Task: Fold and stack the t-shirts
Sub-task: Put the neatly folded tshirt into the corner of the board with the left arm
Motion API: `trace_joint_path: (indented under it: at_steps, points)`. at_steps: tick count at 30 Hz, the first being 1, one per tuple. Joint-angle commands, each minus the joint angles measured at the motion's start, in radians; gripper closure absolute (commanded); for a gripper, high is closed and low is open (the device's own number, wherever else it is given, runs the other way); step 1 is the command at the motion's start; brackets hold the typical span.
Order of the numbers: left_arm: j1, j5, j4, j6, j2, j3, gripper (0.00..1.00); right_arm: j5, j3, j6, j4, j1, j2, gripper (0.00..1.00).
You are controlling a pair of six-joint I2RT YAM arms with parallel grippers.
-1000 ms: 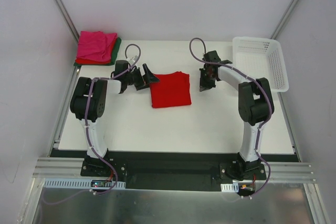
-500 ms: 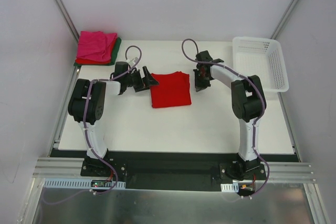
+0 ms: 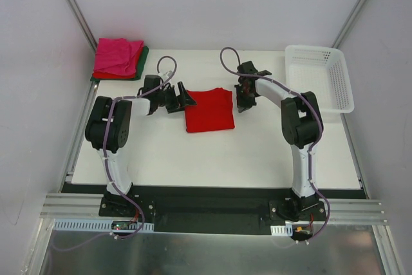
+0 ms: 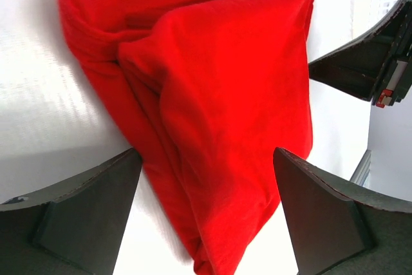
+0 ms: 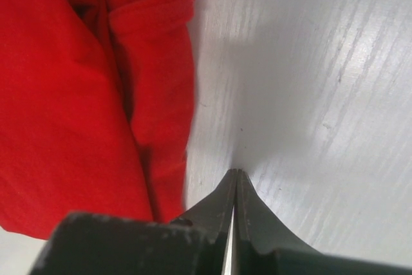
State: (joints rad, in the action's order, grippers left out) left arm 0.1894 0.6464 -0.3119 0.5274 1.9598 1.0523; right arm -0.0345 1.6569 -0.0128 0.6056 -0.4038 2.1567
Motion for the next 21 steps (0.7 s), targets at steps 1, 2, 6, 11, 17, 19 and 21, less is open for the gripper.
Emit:
trace_joint_path:
  at_steps: [1,2,6,11,17,19,21]
  points:
    - [0.050,-0.030,0.198,-0.030,0.079,-0.021,0.14,-0.045,0.040,0.007,0.037,-0.024,0.025,0.99]
    - [0.065,-0.028,0.200,-0.029,0.083,-0.017,0.14,-0.051,0.044,0.005,0.037,-0.030,0.026,0.99]
    - [0.093,-0.025,0.203,-0.026,0.091,-0.008,0.14,-0.067,0.060,0.007,0.043,-0.043,0.037,0.99]
    - [0.120,-0.014,0.215,-0.020,0.108,0.017,0.14,-0.085,0.072,0.002,0.045,-0.061,0.043,0.99]
    - [0.140,-0.008,0.217,-0.010,0.117,0.029,0.13,-0.096,0.072,0.001,0.051,-0.075,0.046,0.99]
    - [0.140,-0.005,0.217,-0.006,0.120,0.034,0.13,-0.103,0.070,-0.001,0.052,-0.076,0.046,0.99]
    - [0.145,-0.001,0.217,-0.003,0.125,0.037,0.13,-0.105,0.070,-0.003,0.054,-0.076,0.045,0.99]
